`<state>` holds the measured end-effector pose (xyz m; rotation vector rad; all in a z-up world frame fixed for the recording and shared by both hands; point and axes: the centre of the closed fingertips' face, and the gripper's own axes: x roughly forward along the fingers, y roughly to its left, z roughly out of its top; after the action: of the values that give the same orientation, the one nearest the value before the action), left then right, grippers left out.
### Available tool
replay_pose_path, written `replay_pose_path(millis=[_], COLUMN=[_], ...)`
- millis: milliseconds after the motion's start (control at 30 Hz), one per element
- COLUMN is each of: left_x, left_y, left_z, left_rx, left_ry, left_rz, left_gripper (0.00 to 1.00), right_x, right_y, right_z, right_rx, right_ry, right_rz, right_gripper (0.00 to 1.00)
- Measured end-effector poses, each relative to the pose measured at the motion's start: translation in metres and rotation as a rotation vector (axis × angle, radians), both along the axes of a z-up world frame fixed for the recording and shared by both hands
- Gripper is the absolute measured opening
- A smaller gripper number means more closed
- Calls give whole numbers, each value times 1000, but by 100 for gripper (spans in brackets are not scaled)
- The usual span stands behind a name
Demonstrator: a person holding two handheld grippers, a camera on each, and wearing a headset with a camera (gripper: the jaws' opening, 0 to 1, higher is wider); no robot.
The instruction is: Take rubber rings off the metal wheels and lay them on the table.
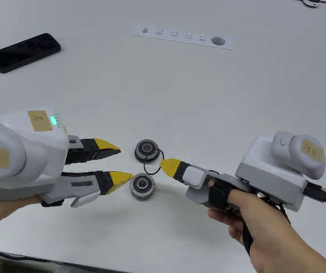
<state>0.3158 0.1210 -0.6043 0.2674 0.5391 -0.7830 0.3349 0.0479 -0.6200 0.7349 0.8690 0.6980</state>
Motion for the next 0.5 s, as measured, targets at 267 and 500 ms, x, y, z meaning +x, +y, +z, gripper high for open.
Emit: replay_pose_path(millis=[267, 500], left_x=[-2, -2], left_y=[0, 5], left_z=[9, 12], left_rx=[-18, -22], left_ry=[-17, -25], left_rz=[20, 53], left_gripper=[33, 41], right_x=[10, 11], right_y=[-30, -50], right_z=[-7, -16], right_rx=[-14, -56], right_ry=[19, 46], right_rz=[-91, -140], right_gripper=[2, 2])
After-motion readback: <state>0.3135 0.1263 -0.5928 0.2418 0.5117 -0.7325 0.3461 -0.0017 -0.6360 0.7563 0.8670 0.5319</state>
